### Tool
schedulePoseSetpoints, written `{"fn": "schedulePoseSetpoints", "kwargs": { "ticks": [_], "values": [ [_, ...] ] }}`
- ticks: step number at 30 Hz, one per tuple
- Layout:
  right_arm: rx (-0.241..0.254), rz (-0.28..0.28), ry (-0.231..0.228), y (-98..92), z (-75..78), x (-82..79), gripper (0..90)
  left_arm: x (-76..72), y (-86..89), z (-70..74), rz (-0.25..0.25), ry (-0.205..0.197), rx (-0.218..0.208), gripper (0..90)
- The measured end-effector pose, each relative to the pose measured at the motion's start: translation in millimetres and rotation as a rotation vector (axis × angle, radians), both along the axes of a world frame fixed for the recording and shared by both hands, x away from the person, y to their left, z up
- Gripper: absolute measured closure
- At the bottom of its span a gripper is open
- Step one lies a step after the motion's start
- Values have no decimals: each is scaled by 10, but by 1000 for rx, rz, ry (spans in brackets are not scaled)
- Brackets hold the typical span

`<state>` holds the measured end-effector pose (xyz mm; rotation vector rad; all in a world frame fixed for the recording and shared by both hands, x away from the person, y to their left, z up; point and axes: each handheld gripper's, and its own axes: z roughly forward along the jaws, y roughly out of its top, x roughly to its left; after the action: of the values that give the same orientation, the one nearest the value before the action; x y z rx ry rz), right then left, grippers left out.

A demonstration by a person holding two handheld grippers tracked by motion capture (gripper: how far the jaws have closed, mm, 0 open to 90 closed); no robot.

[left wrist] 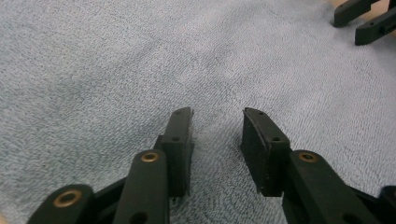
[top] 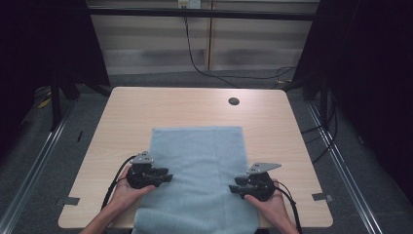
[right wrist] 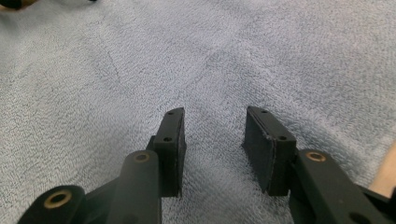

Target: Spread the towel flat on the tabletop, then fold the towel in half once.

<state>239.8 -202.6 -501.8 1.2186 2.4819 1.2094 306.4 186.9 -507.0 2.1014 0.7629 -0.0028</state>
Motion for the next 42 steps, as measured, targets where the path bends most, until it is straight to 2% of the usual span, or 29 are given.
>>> {"fn": "schedulePoseSetpoints", "kwargs": {
  "ticks": [3,6,9,10,11,14,16,18,21,23,26,29,33,34,36,37,38,39,40,41,42],
  "values": [
    [-1,3,-8,12,-1,-89,587,-75,6,7,-7,5,2,626],
    [20,7,4,7,-3,-145,588,-140,24,11,-6,22,-5,626],
    [17,13,21,23,11,-234,590,-207,33,20,-9,26,1,626],
    [11,12,15,30,12,-266,590,-238,26,30,-6,33,7,626],
    [1,7,20,48,23,-308,589,-290,16,36,-17,24,16,624],
    [12,6,30,84,26,-423,587,-388,4,48,-33,0,35,591],
    [33,6,44,79,25,-444,560,-389,4,54,-43,-4,37,557],
    [34,19,20,84,42,-420,523,-359,1,73,-43,-7,30,520],
    [68,7,-18,61,123,-306,513,-249,25,132,-4,11,-7,448],
    [62,1,-39,31,163,-194,503,-177,46,168,23,7,-9,431],
    [61,-17,-41,-5,195,-23,487,-94,88,206,29,14,-34,402],
    [57,-22,-52,-18,236,136,468,-42,133,250,36,9,-46,407],
    [75,-46,-79,-56,299,309,467,52,231,311,59,3,-67,460],
    [82,-55,-82,-75,315,352,465,84,252,320,70,9,-63,490],
    [93,-71,-85,-126,339,450,466,164,293,344,82,-2,-53,493],
    [99,-79,-86,-153,348,507,471,205,318,353,93,-8,-64,493],
    [100,-90,-88,-178,359,564,471,276,345,361,96,11,-74,507],
    [96,-113,-93,-207,374,632,471,321,357,363,93,14,-71,478],
    [96,-121,-93,-222,378,678,476,391,367,363,91,13,-64,454],
    [92,-125,-81,-238,383,742,486,473,372,377,90,18,-23,464],
    [81,-125,-74,-249,379,818,483,524,381,386,107,8,-10,469]
  ]
}}
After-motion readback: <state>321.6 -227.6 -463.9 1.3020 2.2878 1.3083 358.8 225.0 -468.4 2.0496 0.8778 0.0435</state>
